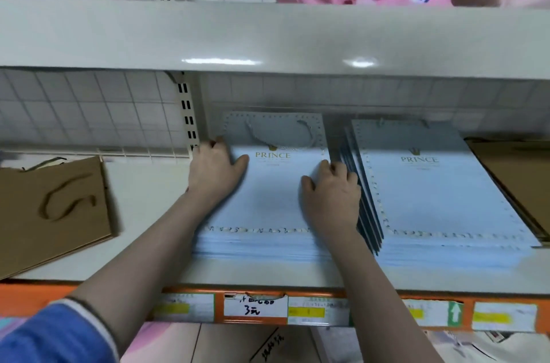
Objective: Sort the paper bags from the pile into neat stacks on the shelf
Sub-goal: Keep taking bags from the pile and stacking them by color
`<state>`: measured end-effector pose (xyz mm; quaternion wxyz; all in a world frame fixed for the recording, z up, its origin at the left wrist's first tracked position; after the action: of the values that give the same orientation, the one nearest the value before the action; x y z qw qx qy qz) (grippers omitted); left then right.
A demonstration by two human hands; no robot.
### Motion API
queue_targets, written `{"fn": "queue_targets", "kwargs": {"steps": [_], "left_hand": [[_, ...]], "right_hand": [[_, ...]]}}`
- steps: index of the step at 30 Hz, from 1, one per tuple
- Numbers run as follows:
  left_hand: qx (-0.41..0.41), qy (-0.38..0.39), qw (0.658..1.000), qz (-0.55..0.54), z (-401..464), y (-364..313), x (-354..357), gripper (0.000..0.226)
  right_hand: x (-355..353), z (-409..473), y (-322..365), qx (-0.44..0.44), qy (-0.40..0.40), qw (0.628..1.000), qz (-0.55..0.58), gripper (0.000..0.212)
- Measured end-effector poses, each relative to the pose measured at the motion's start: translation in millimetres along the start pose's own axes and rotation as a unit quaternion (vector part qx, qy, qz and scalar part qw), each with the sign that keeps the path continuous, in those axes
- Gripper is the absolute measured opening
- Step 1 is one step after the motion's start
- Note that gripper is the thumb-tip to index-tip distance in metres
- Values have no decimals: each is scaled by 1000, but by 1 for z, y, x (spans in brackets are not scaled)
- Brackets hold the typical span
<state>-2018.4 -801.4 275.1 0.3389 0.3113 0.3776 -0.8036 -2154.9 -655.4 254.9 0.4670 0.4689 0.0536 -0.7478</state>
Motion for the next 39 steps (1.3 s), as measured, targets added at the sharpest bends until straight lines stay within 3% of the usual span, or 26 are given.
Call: {"fn": "queue_targets", "kwargs": {"steps": [8, 13, 17, 20, 27, 34, 39], "left_hand": [[26, -5, 1000, 4, -9, 0, 18, 64], [31, 8, 999, 6, -5, -1, 17, 63], [21, 14, 1000, 10, 2, -2, 10, 56], [39, -9, 999, 12, 6, -5, 2, 52], [92, -111, 988, 53, -25, 0, -22, 70], [55, -125, 986, 94, -68, 56, -54, 65], [-11, -145, 983, 116, -85, 111, -95, 71]], "right_hand": [[10, -3, 1, -16, 35, 999, -1, 45], [7, -2, 1, -10, 35, 999, 6, 40], [-1, -2, 2, -25, 31, 999, -5, 49], [-12, -6, -2, -33, 18, 999, -9, 56], [-27, -31, -4, -55, -35, 997, 34, 55], [-10, -58, 35, -127, 23, 990, 55, 55], [0, -80, 84, -168, -24, 983, 64, 52]]}}
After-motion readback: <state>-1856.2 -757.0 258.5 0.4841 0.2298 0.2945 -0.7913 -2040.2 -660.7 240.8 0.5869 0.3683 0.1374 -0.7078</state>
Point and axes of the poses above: each hand's wrist, its own z-axis towards the middle knuckle, its own x-axis out of the palm, y = z × x, the point moved 5 cm from there along z, towards the middle knuckle, and after that the axes turned 12 degrees about -y, right-handed, at the moved point
